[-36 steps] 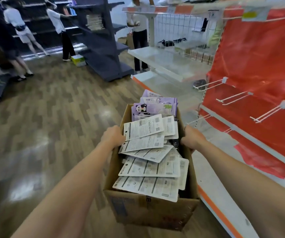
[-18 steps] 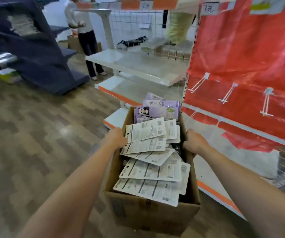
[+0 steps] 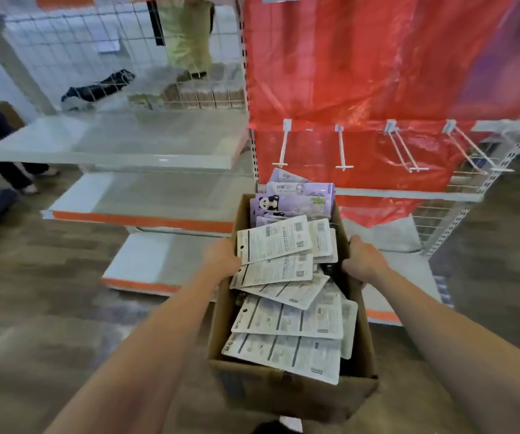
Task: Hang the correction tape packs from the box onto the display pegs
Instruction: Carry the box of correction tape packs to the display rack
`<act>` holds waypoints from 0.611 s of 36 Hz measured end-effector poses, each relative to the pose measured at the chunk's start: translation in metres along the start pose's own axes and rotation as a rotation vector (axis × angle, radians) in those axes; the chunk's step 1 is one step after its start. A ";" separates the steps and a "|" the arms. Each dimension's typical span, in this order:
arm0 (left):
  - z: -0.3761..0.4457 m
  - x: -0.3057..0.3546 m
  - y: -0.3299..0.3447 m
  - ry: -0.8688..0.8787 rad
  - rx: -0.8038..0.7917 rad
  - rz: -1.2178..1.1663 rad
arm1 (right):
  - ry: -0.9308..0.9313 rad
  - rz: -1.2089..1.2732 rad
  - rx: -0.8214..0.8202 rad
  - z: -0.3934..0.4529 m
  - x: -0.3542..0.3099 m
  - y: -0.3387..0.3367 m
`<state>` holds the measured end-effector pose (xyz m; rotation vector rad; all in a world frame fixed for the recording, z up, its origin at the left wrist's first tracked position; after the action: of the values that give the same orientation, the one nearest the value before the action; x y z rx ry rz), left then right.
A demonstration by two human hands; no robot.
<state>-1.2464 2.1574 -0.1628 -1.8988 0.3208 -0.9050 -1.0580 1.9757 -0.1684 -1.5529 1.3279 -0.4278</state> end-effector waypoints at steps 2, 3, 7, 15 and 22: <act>0.022 0.002 0.001 0.059 -0.008 -0.001 | 0.055 0.043 0.013 0.005 0.004 0.001; 0.032 0.006 0.000 0.078 -0.023 0.044 | 0.086 0.064 0.015 0.007 0.007 0.001; 0.060 0.029 -0.001 0.161 -0.067 0.211 | 0.216 0.102 0.045 0.008 0.024 0.005; 0.123 0.056 0.039 0.372 -0.228 0.297 | 0.501 0.214 0.083 0.000 0.052 0.027; 0.173 0.063 0.095 0.597 -0.409 0.342 | 0.824 0.375 0.120 -0.007 0.064 0.084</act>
<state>-1.0664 2.1889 -0.2589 -1.8050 1.2291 -1.2170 -1.0869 1.9252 -0.2568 -1.0024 2.1209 -0.9423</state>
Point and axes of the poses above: each hand's wrist, its own z-axis towards the middle knuckle, its own y-axis out of the palm, x = y × z, the point moved 1 cm from there along z, towards the middle knuckle, and after that the axes turned 9 degrees about y, right-handed, at the moved point
